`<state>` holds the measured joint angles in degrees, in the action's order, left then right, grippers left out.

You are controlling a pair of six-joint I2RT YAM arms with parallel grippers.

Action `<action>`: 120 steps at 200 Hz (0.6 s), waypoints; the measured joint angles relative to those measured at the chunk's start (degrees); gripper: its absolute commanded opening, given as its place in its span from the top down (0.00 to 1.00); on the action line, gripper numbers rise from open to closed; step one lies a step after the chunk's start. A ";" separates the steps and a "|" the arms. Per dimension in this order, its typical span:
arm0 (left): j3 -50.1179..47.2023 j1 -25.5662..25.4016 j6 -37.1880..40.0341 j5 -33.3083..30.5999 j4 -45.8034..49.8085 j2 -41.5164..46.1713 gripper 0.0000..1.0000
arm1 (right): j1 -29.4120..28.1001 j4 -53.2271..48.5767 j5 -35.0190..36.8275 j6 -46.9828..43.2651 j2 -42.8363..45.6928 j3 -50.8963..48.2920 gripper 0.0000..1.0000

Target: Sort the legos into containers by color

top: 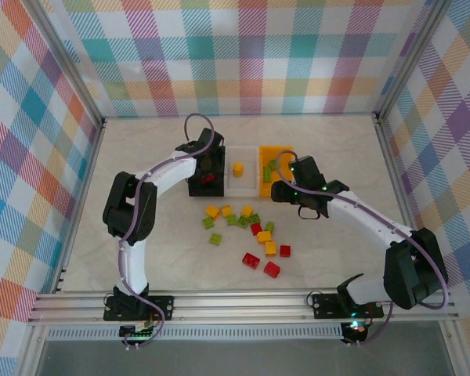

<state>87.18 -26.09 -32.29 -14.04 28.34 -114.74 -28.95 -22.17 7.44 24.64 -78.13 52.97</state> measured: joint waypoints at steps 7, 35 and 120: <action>0.15 0.00 0.00 0.04 -0.20 0.13 0.34 | 0.00 -0.13 -0.13 0.00 0.09 -0.11 0.25; 0.15 -0.26 0.00 0.96 -0.33 1.03 0.27 | 0.00 -1.05 -0.90 0.02 1.29 -0.85 0.25; -17.22 -8.39 -1.49 9.01 -6.05 26.53 0.09 | -4.20 -5.84 -5.64 1.46 3.72 -7.32 0.28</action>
<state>69.95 -34.48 -33.78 -5.04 22.28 -88.20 -33.15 -28.01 1.80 26.11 -74.41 45.65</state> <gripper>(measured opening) 0.864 0.720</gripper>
